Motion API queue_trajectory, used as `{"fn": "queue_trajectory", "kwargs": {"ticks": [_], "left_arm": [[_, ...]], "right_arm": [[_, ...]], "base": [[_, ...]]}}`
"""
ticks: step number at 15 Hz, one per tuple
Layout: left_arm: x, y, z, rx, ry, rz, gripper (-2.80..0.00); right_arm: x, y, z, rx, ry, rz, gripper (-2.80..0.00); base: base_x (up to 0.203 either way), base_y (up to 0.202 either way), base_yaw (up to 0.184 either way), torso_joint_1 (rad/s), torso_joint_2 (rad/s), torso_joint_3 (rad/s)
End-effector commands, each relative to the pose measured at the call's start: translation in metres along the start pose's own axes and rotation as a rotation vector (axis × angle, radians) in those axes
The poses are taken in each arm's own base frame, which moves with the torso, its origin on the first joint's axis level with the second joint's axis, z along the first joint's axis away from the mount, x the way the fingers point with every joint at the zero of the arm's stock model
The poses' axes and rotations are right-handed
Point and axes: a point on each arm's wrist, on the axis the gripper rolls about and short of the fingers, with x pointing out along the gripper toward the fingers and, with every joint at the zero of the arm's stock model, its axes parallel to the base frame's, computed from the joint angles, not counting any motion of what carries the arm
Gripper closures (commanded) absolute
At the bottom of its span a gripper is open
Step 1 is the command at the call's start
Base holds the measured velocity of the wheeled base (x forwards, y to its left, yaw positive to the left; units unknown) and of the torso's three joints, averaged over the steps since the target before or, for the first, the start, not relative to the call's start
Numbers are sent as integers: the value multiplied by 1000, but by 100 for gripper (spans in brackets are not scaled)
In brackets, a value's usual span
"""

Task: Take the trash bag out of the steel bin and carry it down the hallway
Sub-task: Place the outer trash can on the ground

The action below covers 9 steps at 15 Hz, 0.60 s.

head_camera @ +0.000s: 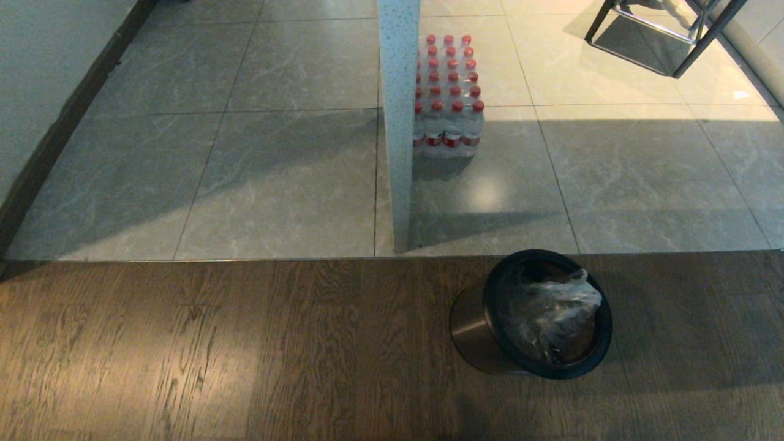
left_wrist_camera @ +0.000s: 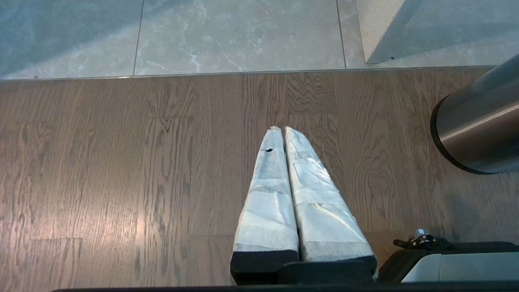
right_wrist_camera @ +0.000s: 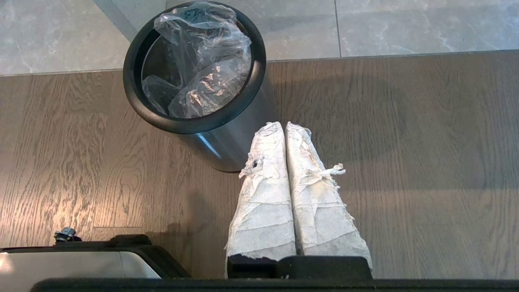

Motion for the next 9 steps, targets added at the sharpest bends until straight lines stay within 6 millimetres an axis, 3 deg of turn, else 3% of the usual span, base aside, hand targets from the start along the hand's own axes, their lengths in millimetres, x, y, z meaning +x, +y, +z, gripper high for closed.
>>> {"fn": "queue_trajectory", "kwargs": {"ticks": [1,9], "left_arm": [[0,0,0,0,0,0,0],[0,0,0,0,0,0,0]], "right_arm": [[0,0,0,1,2,1,0],[0,0,0,-10,6,1,0]], "base": [[0,0,0,0,0,0],[0,0,0,0,0,0]]}}
